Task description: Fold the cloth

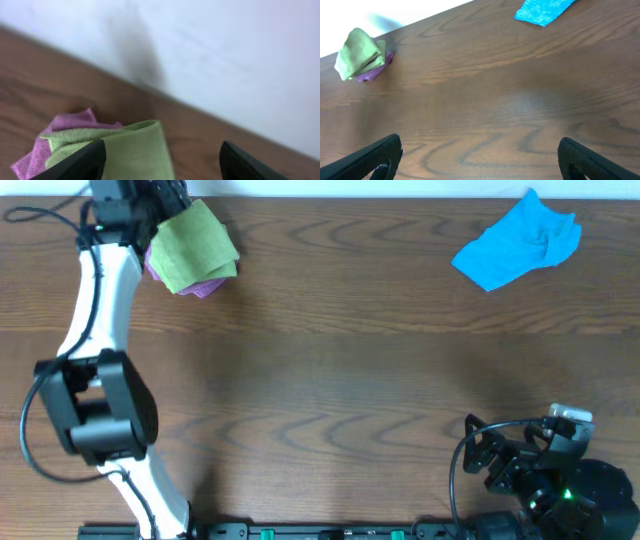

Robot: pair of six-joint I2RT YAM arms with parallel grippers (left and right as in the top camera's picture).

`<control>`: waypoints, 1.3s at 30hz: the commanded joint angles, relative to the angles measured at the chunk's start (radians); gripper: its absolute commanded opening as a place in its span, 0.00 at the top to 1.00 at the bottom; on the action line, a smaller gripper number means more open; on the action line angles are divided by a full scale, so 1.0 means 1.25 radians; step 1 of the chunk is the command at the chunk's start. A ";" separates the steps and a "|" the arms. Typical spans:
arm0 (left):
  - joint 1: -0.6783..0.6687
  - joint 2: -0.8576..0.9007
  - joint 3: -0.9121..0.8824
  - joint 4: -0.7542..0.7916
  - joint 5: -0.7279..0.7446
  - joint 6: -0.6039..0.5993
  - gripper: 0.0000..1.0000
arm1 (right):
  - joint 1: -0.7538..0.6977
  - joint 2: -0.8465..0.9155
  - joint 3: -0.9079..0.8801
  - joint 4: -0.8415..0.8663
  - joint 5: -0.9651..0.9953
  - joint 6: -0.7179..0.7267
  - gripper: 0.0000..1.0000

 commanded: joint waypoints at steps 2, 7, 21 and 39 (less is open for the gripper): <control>0.003 -0.039 0.015 -0.042 0.001 0.012 0.18 | -0.008 -0.004 -0.003 -0.002 0.000 0.009 0.01; 0.003 -0.088 0.015 -0.135 0.014 0.014 0.06 | -0.008 -0.004 -0.003 -0.002 0.000 0.009 0.01; 0.002 -0.204 0.015 -0.193 0.277 -0.035 0.05 | -0.008 -0.004 -0.003 -0.002 0.000 0.009 0.01; 0.002 -0.304 0.015 -0.352 0.283 0.147 0.05 | -0.008 -0.004 -0.003 -0.002 0.000 0.009 0.01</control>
